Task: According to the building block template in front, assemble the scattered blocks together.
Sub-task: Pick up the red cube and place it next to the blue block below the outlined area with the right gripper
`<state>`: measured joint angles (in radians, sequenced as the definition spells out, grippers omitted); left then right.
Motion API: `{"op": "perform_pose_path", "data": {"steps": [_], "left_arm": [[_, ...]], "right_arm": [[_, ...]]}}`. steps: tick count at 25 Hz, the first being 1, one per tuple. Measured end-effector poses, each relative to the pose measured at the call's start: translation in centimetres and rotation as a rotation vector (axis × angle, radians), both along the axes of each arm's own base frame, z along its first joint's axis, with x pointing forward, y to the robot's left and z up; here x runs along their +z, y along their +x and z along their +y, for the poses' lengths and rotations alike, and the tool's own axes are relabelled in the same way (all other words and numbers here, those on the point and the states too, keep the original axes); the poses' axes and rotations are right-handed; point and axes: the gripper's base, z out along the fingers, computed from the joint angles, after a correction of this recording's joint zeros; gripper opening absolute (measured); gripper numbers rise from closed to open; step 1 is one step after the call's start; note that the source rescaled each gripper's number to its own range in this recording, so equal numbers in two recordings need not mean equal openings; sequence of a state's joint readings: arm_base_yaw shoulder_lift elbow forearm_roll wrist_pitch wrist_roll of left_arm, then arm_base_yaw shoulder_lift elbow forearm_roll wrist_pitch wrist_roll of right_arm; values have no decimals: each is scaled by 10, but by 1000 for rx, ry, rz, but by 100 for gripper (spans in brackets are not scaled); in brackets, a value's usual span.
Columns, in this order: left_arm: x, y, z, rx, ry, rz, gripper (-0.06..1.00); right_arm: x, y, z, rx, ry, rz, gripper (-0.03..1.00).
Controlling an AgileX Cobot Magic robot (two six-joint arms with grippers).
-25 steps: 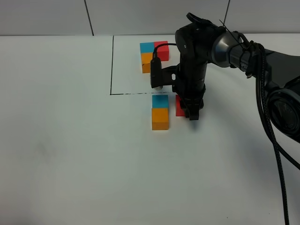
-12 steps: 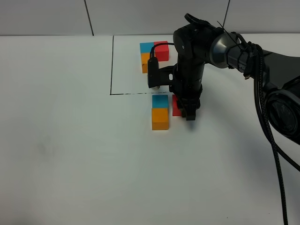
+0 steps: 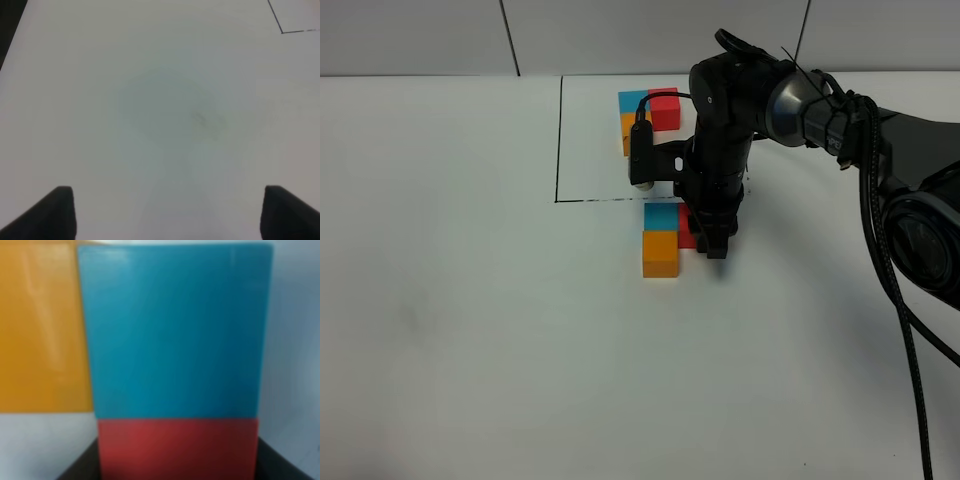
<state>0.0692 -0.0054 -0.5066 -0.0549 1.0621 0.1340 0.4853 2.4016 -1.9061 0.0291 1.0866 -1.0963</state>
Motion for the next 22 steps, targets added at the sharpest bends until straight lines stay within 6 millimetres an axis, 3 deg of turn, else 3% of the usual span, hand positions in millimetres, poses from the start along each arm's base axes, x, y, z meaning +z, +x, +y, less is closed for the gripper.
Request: {"op": "perform_pose_path", "data": {"steps": [22], "left_arm": [[0,0,0,0,0,0,75]], "right_arm": [[-1,0,0,7,0,3,1]]}}
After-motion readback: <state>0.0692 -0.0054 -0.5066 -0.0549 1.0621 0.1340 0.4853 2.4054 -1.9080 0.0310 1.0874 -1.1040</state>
